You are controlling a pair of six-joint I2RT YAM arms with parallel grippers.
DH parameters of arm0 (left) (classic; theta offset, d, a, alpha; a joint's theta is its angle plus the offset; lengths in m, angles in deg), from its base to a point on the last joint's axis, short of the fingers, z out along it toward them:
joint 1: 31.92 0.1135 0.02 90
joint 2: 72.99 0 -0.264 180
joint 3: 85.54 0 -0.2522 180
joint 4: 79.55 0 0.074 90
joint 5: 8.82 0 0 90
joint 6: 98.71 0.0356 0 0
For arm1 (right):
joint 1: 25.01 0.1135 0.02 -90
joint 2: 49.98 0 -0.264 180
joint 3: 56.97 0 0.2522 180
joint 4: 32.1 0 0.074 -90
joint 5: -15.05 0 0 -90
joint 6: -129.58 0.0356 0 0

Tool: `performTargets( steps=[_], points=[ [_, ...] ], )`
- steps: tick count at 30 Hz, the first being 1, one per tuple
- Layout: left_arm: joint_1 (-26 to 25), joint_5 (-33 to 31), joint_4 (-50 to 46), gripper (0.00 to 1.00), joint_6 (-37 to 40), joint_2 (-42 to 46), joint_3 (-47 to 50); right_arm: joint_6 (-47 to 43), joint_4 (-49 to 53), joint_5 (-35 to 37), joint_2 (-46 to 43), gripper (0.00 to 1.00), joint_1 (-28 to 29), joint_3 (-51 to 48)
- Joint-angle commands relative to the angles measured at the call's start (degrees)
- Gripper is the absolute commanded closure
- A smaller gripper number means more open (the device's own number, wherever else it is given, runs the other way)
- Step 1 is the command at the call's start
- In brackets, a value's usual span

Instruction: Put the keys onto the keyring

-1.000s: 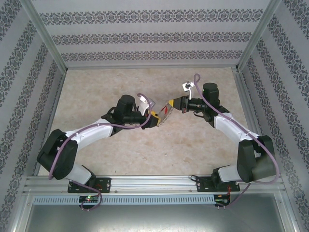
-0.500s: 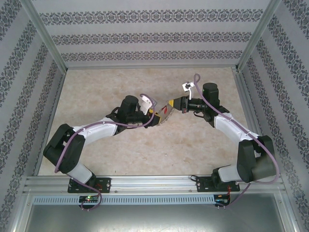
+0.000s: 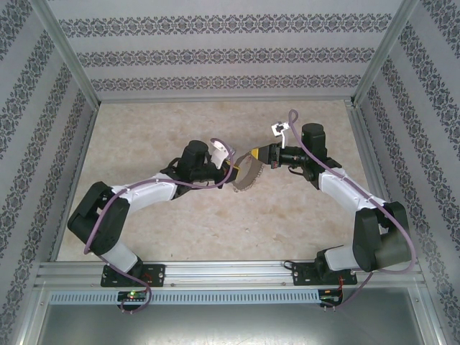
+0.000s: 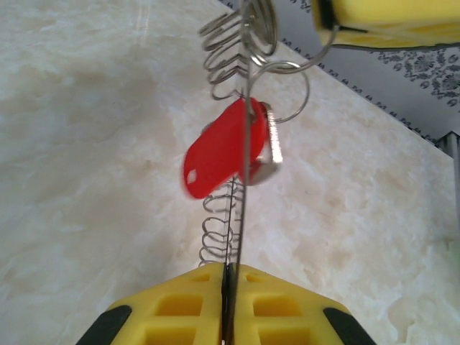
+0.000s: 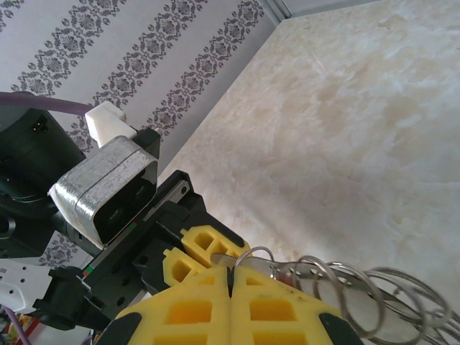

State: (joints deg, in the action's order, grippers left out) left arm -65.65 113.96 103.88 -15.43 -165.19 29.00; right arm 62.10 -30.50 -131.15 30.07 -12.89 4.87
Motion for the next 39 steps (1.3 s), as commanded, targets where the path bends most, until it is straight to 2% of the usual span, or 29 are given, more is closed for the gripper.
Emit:
performTargets(
  steps=[1, 4, 11, 19, 20, 22, 25, 31, 35, 39],
  points=[
    [-0.37, 0.53, 2.50, 0.89, -0.55, -0.86, -1.64, -1.02, -1.20, -1.54, -1.65, 1.00, -0.04, 1.50],
    [-0.40, 0.92, 2.75, 1.00, -0.66, -1.11, -1.74, -1.08, -1.19, -1.45, -1.65, 1.00, 0.07, 1.45],
    [-0.86, -0.81, 3.40, 1.00, -0.71, -0.11, -1.05, -1.28, -0.88, -1.19, -1.39, 1.00, 0.04, 1.58],
    [-2.98, -10.83, 0.73, 1.00, 4.75, 5.56, -0.06, -0.79, -1.50, -0.84, -1.15, 1.00, 0.07, 1.28],
    [-2.92, -11.46, 0.35, 1.00, 5.16, 6.03, -0.06, -0.65, -1.52, -0.65, -1.17, 0.93, 0.07, 1.22],
    [-2.93, -13.13, -0.39, 1.00, 5.85, 6.95, -0.22, -0.20, -2.12, 0.23, -1.63, 0.69, -0.03, 0.72],
    [-2.91, -15.00, -2.08, 1.00, 6.87, 7.79, -0.80, 0.52, -2.63, 1.43, -3.14, 0.59, -0.16, -0.20],
    [-3.24, -20.28, -4.72, 1.00, 9.70, 9.43, -1.40, 3.08, -6.63, 7.34, -6.95, 0.53, 1.05, -4.96],
    [-4.40, -27.27, -7.17, 1.00, 14.10, 10.35, -2.23, 4.27, -8.87, 12.95, -9.23, 0.53, 1.75, -8.67],
    [-6.81, -36.02, -9.61, 1.00, 21.68, 9.91, -4.45, 5.29, -9.88, 18.26, -10.87, 0.53, 1.66, -11.77]
  ],
)
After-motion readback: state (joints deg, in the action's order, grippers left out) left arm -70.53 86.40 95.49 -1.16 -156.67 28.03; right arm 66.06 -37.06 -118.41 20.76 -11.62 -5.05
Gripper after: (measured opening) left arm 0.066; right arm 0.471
